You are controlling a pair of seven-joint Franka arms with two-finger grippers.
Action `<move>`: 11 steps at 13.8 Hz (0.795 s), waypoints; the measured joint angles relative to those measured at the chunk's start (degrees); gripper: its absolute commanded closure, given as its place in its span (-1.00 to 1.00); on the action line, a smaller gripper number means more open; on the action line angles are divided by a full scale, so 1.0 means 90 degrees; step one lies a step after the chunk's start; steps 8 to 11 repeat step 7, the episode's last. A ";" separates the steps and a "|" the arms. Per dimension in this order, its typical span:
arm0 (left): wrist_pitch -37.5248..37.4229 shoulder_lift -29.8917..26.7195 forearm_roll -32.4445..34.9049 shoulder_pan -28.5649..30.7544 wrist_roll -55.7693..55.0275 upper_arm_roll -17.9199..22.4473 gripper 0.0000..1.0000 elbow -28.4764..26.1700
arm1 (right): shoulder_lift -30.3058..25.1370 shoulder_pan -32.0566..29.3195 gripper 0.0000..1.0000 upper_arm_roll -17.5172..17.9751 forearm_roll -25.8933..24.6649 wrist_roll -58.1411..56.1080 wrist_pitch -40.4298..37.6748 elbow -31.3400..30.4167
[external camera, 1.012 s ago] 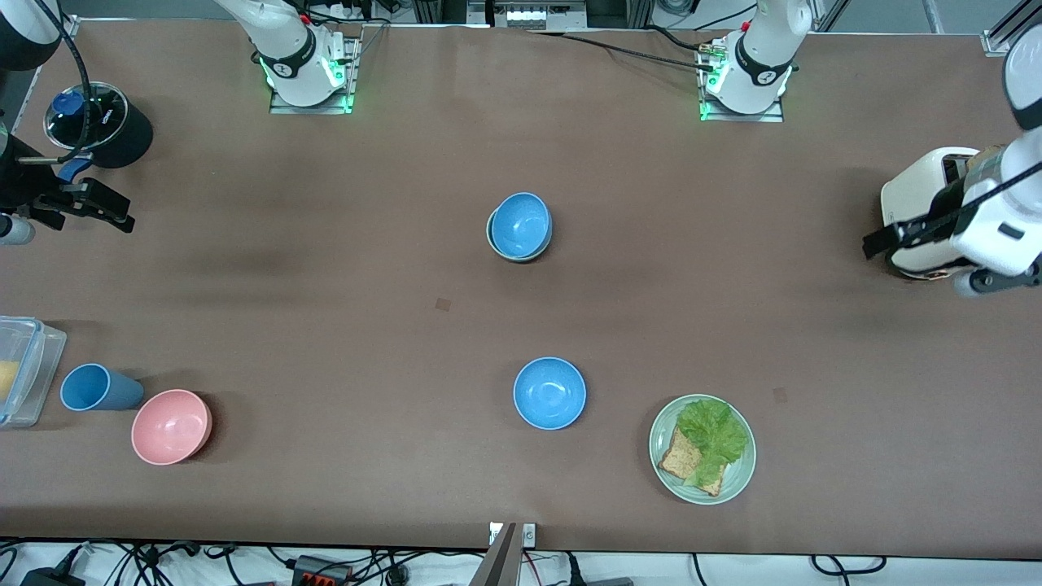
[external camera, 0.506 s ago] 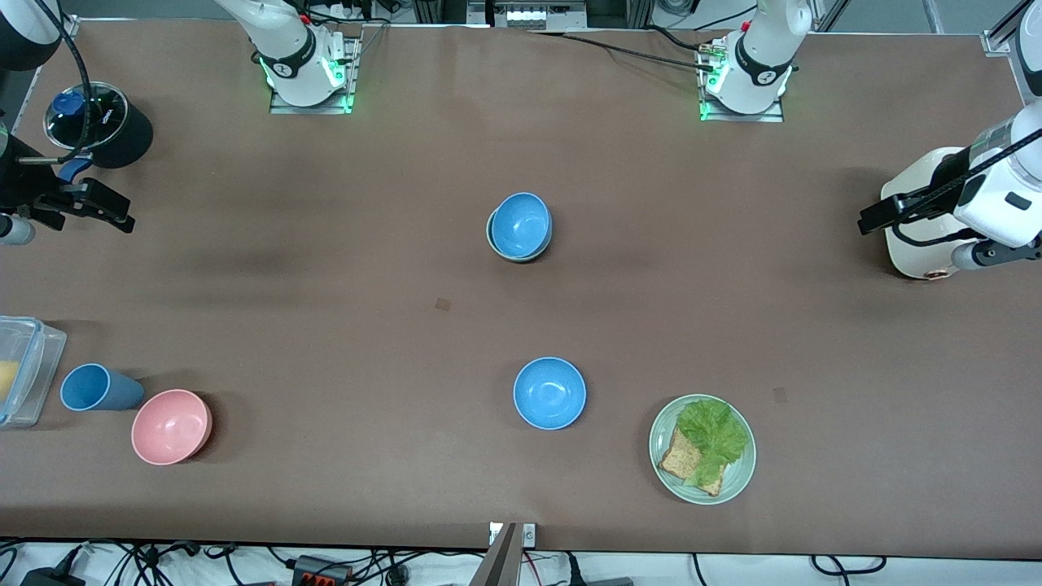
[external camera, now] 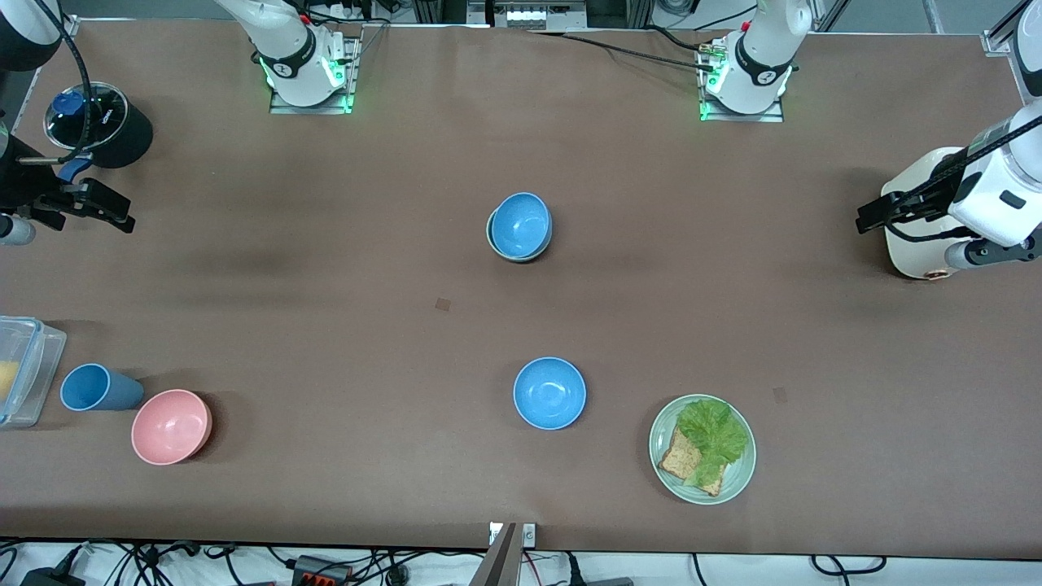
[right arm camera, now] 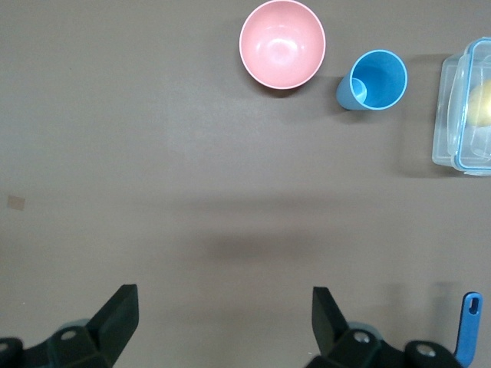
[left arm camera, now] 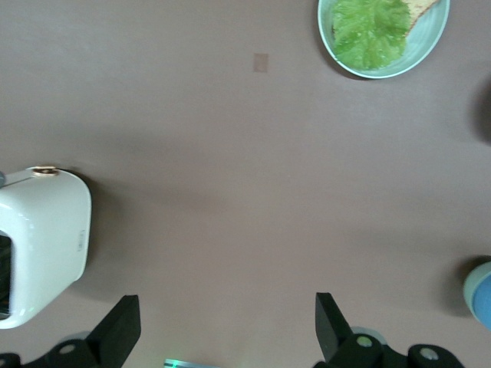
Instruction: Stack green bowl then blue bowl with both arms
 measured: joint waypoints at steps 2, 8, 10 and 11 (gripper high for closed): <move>0.0000 0.0004 -0.0071 0.0005 0.0067 0.0018 -1.00 -0.0001 | 0.0000 0.0000 -1.00 0.0000 0.0000 0.0000 0.0001 0.0000; 0.0000 0.0006 -0.0072 0.0006 0.0647 0.0067 -1.00 -0.0002 | 0.0000 0.0000 -1.00 0.0000 0.0000 0.0000 0.0006 -0.0001; 0.0000 0.0006 -0.0072 0.0006 0.0647 0.0067 -1.00 -0.0002 | 0.0000 0.0000 -1.00 0.0000 0.0000 0.0000 0.0006 -0.0001; 0.0000 0.0006 -0.0072 0.0006 0.0647 0.0067 -1.00 -0.0002 | 0.0000 0.0000 -1.00 0.0000 0.0000 0.0000 0.0006 -0.0001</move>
